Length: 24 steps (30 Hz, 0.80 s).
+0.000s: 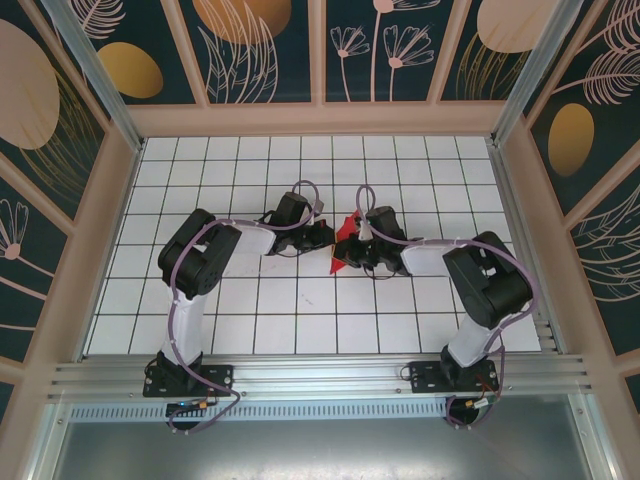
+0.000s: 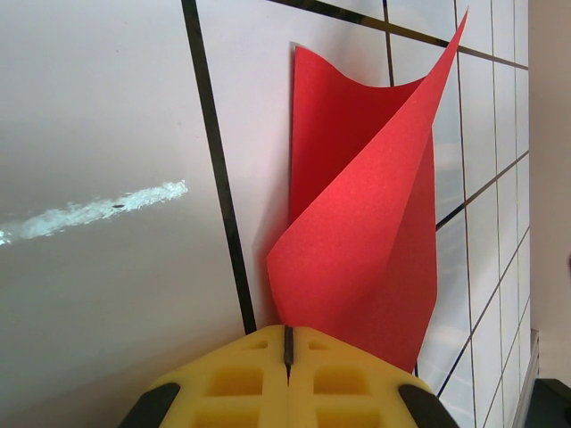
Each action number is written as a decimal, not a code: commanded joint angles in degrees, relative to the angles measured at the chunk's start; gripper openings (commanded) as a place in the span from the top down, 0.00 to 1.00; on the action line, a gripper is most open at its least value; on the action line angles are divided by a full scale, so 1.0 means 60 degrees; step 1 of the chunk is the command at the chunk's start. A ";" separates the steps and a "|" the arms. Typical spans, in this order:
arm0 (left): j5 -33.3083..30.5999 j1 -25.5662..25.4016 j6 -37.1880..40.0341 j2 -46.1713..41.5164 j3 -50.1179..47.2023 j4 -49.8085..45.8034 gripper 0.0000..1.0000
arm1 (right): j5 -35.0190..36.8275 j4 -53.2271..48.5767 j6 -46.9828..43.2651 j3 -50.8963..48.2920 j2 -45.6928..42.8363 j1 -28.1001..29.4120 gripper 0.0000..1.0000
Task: Fold a paper plane with a square sheet of paper (pick it up from the middle)
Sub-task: Fourth fold the wing at the center of the table.
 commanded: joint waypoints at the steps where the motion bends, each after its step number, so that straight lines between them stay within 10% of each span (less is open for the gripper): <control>1: -0.0068 -0.0067 0.0050 0.0086 -0.0077 -0.0015 1.00 | -0.0157 0.0699 0.0300 -0.0176 0.0329 0.0161 0.89; 24: -0.0436 -0.0063 0.0241 0.0176 -0.0046 -0.0362 1.00 | -0.0031 0.0734 0.0361 -0.0126 0.0313 0.0147 0.86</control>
